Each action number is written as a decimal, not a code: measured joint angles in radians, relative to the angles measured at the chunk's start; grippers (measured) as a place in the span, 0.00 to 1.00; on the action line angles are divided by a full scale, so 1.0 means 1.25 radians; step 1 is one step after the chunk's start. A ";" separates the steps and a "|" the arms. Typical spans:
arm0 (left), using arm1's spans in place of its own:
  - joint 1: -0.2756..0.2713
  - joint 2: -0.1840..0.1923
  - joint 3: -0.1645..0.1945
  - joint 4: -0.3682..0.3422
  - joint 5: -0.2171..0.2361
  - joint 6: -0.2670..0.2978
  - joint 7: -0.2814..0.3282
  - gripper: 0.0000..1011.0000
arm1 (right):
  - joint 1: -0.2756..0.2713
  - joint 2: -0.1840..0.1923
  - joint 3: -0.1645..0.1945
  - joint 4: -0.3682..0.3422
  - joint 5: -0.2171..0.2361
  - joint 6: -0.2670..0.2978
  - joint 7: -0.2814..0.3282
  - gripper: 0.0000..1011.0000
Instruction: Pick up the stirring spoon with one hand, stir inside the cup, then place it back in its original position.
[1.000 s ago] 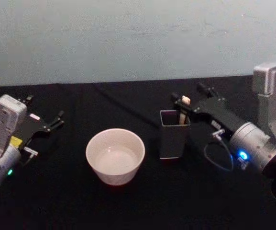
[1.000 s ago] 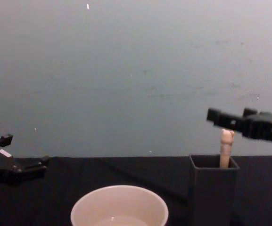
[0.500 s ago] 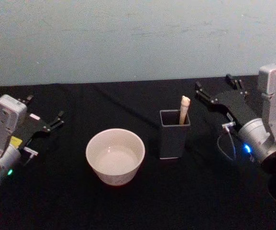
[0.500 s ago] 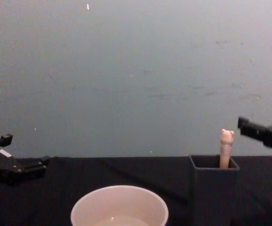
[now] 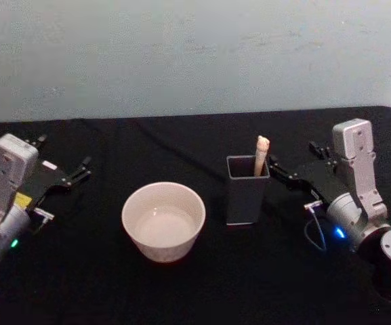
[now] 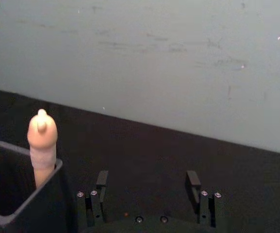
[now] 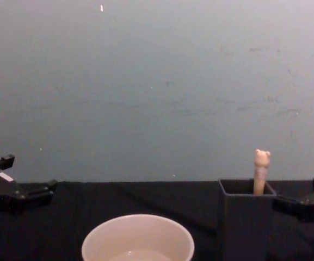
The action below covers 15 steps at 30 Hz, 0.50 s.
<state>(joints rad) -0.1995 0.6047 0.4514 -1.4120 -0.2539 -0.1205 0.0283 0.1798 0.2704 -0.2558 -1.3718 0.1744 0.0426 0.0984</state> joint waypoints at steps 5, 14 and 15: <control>0.000 0.000 0.000 0.000 0.000 0.000 0.000 0.99 | 0.000 0.000 0.000 0.000 0.000 0.000 0.000 0.99; 0.000 0.000 0.000 0.000 0.000 0.000 0.000 0.99 | 0.000 0.001 0.000 -0.002 0.001 -0.002 -0.001 0.99; 0.000 0.000 0.000 0.000 0.000 0.000 0.000 0.99 | 0.000 0.001 0.000 -0.002 0.001 -0.002 -0.001 0.99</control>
<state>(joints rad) -0.1995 0.6047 0.4513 -1.4120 -0.2539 -0.1205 0.0283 0.1795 0.2713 -0.2553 -1.3743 0.1752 0.0405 0.0977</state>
